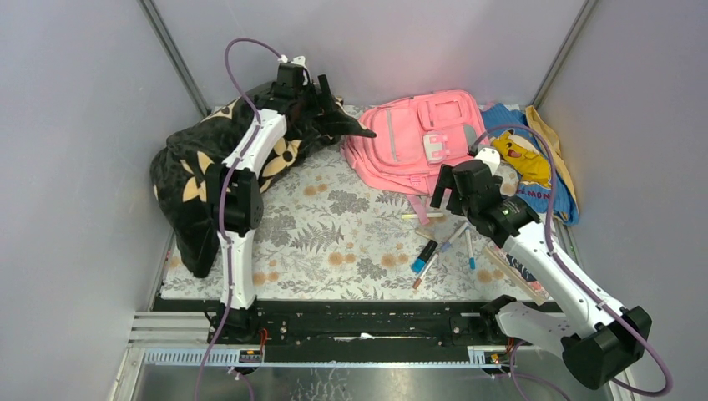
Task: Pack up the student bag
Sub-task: Move the distractor to the center of the board.
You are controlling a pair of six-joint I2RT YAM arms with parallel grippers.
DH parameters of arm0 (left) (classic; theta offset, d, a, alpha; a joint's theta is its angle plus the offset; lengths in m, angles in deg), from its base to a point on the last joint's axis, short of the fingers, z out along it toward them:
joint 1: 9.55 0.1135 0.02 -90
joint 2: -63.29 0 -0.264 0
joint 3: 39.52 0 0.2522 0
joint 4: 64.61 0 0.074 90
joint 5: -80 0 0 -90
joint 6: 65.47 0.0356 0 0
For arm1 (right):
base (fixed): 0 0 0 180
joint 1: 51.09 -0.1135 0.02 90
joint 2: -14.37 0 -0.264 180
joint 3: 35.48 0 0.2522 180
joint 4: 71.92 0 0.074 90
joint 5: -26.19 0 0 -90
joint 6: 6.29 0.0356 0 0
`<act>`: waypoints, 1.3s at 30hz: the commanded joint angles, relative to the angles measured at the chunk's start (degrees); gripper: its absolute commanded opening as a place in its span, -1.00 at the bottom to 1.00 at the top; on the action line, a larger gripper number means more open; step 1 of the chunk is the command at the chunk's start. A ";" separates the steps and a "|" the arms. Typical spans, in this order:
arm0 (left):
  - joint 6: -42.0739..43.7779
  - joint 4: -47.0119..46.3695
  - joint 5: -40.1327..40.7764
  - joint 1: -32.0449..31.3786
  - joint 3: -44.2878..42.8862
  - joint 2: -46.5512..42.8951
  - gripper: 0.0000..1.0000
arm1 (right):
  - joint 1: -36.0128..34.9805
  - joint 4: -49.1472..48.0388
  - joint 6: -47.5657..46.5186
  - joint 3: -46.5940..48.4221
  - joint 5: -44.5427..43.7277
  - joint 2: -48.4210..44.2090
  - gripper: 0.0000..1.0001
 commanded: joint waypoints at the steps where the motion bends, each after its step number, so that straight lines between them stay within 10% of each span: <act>1: 8.11 2.86 8.22 2.55 -4.40 0.48 0.97 | -0.36 -1.73 -0.98 2.67 0.76 1.07 0.99; 10: 15.01 2.96 2.76 -10.13 9.57 -15.17 0.97 | -0.33 -5.19 0.85 3.98 3.10 5.22 0.99; 20: 4.07 -3.61 -5.27 -15.94 13.95 -8.19 0.97 | -0.35 -6.84 1.24 4.64 5.54 8.36 0.99; 33: -1.15 -4.25 8.86 -3.06 -4.82 10.69 0.97 | -0.35 -6.28 -1.04 3.85 7.93 8.59 0.99; 39: -2.15 -9.29 12.97 -2.08 7.06 4.14 0.98 | -0.84 -13.59 -0.80 3.93 14.88 12.77 0.99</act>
